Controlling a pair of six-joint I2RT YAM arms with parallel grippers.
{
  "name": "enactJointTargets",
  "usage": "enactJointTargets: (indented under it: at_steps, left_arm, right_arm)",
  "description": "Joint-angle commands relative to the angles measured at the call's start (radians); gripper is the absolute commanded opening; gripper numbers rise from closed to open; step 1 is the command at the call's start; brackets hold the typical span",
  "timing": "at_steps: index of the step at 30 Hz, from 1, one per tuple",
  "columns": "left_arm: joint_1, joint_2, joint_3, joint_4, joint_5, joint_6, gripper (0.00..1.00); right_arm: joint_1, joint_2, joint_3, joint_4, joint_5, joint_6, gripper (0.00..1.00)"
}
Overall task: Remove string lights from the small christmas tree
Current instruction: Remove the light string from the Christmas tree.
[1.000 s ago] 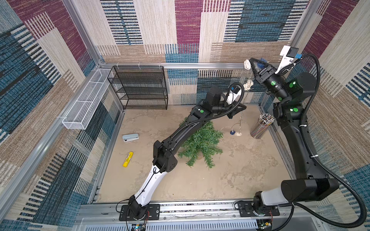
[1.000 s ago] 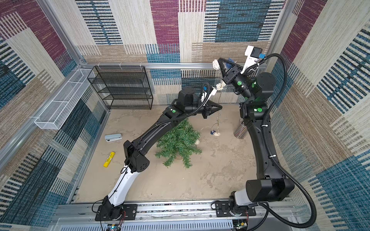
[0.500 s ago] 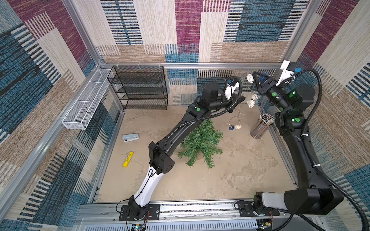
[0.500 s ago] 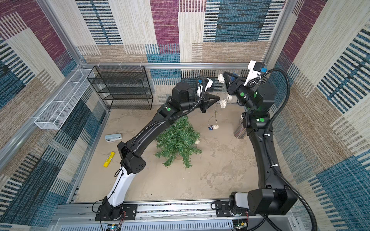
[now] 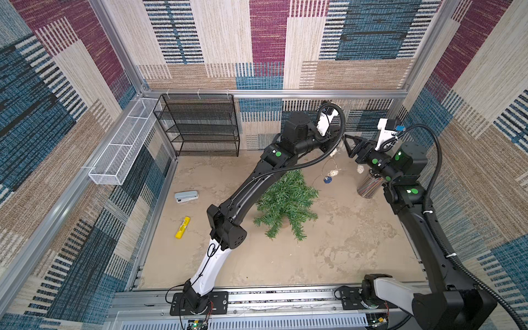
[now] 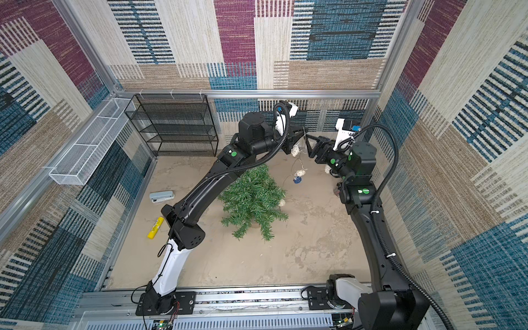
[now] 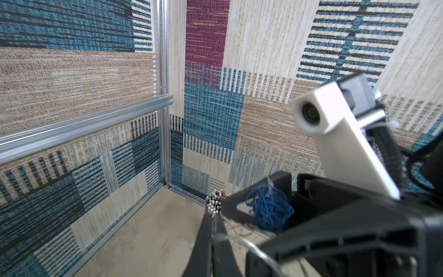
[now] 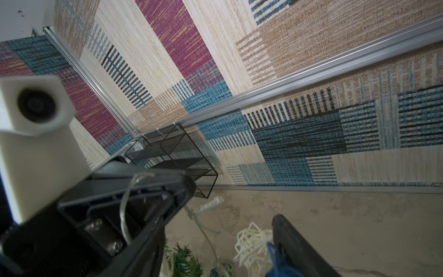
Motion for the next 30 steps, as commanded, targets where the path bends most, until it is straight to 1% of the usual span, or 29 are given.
enactJointTargets:
  at_steps: [1,4,9,12,18,21,24,26,28,30]
  left_arm:
    - [-0.001,-0.01,0.021,-0.012,-0.055,0.049,0.0]
    - [-0.001,-0.01,0.023,-0.032,-0.08,0.062,0.0]
    - [0.0,-0.007,0.018,-0.056,-0.097,0.063,0.0]
    - [0.0,-0.008,0.013,-0.058,-0.091,0.051,0.0]
    - [-0.001,-0.008,0.012,-0.054,-0.085,0.024,0.0]
    - [-0.001,-0.009,0.012,-0.052,-0.086,0.014,0.0]
    - [-0.001,-0.008,0.011,-0.054,-0.088,0.012,0.0]
    - [-0.001,-0.008,0.009,-0.055,-0.087,0.012,0.0]
    - [-0.001,-0.01,0.002,-0.055,-0.083,0.014,0.0]
    - [0.0,-0.01,-0.007,-0.056,-0.083,0.014,0.0]
  right_arm:
    - [0.022,-0.04,-0.063,0.027,-0.031,-0.07,0.78]
    - [0.032,-0.082,-0.118,0.02,-0.05,-0.083,0.82]
    - [0.043,-0.139,-0.194,-0.023,-0.04,-0.101,0.84]
    - [0.059,-0.147,-0.238,-0.042,-0.017,-0.082,0.84]
    - [0.106,-0.136,-0.321,0.024,0.006,-0.039,0.83]
    - [0.123,-0.125,-0.341,0.018,0.018,-0.025,0.83]
    - [0.135,-0.127,-0.359,-0.032,0.067,-0.025,0.83]
    - [0.132,-0.137,-0.361,-0.092,0.134,-0.034,0.84]
    - [0.117,-0.153,-0.362,-0.127,0.174,-0.049,0.84]
    - [0.085,-0.172,-0.35,-0.157,0.183,-0.047,0.84]
